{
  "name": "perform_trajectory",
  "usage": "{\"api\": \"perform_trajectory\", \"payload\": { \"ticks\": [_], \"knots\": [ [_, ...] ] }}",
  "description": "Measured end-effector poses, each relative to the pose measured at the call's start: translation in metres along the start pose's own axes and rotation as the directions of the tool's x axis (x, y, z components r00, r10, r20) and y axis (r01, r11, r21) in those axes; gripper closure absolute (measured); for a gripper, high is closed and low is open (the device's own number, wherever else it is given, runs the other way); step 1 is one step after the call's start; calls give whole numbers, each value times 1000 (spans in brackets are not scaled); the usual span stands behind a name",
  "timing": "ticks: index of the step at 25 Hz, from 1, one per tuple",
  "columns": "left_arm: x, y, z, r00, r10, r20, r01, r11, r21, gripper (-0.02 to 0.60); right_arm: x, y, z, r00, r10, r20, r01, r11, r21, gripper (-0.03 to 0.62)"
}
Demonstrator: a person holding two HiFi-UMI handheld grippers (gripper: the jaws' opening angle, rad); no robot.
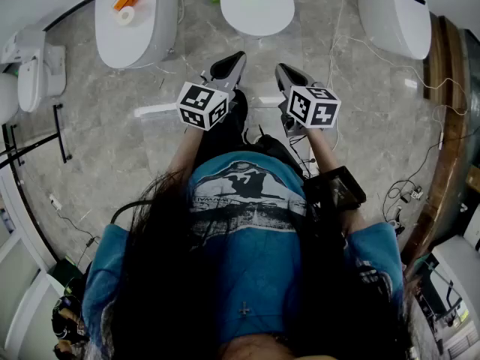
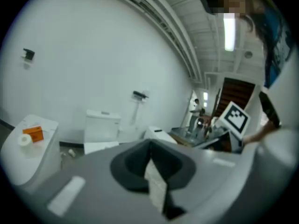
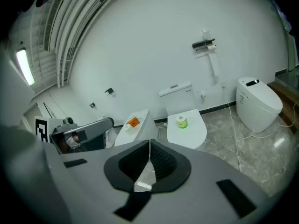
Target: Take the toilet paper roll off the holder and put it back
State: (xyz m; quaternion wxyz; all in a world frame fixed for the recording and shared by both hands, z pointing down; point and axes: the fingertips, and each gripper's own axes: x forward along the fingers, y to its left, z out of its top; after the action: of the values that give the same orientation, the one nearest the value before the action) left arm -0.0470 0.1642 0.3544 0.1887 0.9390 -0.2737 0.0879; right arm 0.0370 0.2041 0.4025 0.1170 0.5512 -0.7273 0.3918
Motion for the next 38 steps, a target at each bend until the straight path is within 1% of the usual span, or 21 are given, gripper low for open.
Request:
{"api": "perform_trajectory", "payload": {
  "ticks": [4, 7, 13, 17, 22, 25, 27, 29, 31, 35, 36, 37, 38],
  "knots": [
    [30, 62, 18, 999, -29, -16, 29, 1000, 12, 580, 61, 4, 39, 1000, -11, 1, 11, 1000, 8, 574],
    [50, 94, 27, 999, -43, -22, 43, 999, -1, 580, 93, 9, 62, 1000, -16, -5, 16, 1000, 0, 574],
    [74, 126, 30, 997, -67, -33, 65, 997, -43, 580, 135, 10, 92, 999, -19, -30, 18, 999, -38, 574],
    [88, 140, 26, 997, -62, -52, 58, 996, -66, 580, 151, 0, 110, 999, -15, -40, 13, 999, -46, 574],
    [107, 157, 29, 998, -26, -52, 21, 995, -95, 580, 175, -24, 124, 998, 10, -69, -14, 998, -57, 574],
    [124, 171, 29, 998, -11, -63, 5, 995, -96, 580, 197, -41, 133, 995, 17, -94, -26, 995, -94, 573],
    [135, 184, 27, 997, 14, -70, -21, 994, -105, 580, 216, -53, 138, 992, 32, -124, -48, 990, -129, 572],
    [148, 196, 24, 997, 34, -73, -43, 991, -124, 580, 238, -66, 141, 986, 54, -158, -80, 983, -164, 572],
    [163, 208, 19, 997, 39, -72, -49, 989, -137, 580, 261, -82, 142, 978, 75, -195, -113, 976, -186, 572],
    [197, 238, 2, 993, 66, -98, -80, 987, -141, 580, 307, -115, 138, 956, 101, -274, -167, 959, -229, 569],
    [205, 245, -3, 992, 72, -107, -87, 986, -141, 580, 318, -123, 137, 951, 104, -292, -179, 953, -244, 560],
    [213, 253, -8, 991, 77, -114, -92, 986, -139, 580, 329, -131, 135, 945, 108, -307, -192, 947, -258, 535],
    [221, 262, -12, 990, 81, -119, -97, 986, -137, 580, 340, -138, 135, 940, 113, -321, -206, 940, -272, 492]
  ]
}}
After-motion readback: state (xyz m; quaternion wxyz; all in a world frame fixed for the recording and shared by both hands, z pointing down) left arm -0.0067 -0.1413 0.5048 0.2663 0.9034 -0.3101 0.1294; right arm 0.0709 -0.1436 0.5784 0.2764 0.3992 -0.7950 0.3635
